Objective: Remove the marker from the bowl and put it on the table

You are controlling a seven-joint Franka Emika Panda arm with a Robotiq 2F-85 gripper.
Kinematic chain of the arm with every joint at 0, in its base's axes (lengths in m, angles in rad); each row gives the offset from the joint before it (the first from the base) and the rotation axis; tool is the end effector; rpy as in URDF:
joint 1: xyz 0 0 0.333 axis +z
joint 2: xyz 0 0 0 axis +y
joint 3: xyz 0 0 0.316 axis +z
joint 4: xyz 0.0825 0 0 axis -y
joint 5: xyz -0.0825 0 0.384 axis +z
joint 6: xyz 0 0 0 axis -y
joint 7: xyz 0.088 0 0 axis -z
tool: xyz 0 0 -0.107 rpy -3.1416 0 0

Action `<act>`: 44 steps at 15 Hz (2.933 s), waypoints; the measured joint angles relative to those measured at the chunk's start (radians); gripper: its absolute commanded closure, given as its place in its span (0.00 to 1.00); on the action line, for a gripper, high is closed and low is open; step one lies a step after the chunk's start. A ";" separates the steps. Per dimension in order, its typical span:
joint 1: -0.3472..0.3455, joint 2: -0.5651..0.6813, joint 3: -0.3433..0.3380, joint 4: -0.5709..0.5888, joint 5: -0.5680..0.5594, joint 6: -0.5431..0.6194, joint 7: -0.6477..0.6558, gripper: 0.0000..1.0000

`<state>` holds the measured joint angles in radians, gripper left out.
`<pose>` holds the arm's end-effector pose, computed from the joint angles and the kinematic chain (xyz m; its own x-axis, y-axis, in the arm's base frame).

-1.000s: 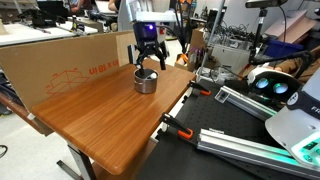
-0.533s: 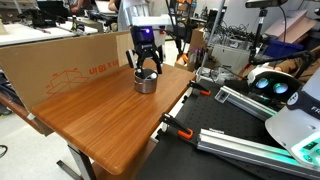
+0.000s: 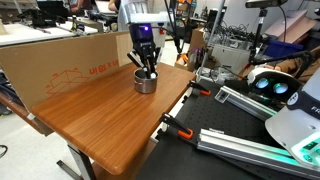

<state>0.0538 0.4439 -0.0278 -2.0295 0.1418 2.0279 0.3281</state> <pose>0.5463 0.0222 0.1985 0.8259 -0.3597 -0.4341 -0.3682 -0.9273 0.0677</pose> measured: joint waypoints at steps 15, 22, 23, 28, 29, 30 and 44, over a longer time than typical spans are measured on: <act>-0.004 -0.131 0.009 -0.011 0.029 -0.050 -0.072 0.95; 0.009 -0.292 0.054 -0.140 0.026 -0.049 -0.112 0.95; 0.014 -0.306 0.062 -0.157 0.024 -0.041 -0.112 0.95; 0.035 -0.329 0.089 -0.191 0.023 0.063 -0.098 0.95; 0.038 -0.329 0.092 -0.193 0.023 0.080 -0.094 0.95; 0.040 -0.327 0.094 -0.193 0.022 0.094 -0.089 0.95; 0.097 -0.136 0.119 -0.187 -0.005 0.372 -0.050 0.95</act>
<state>0.1508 0.3083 0.0910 -2.2164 0.1367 2.4003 0.2776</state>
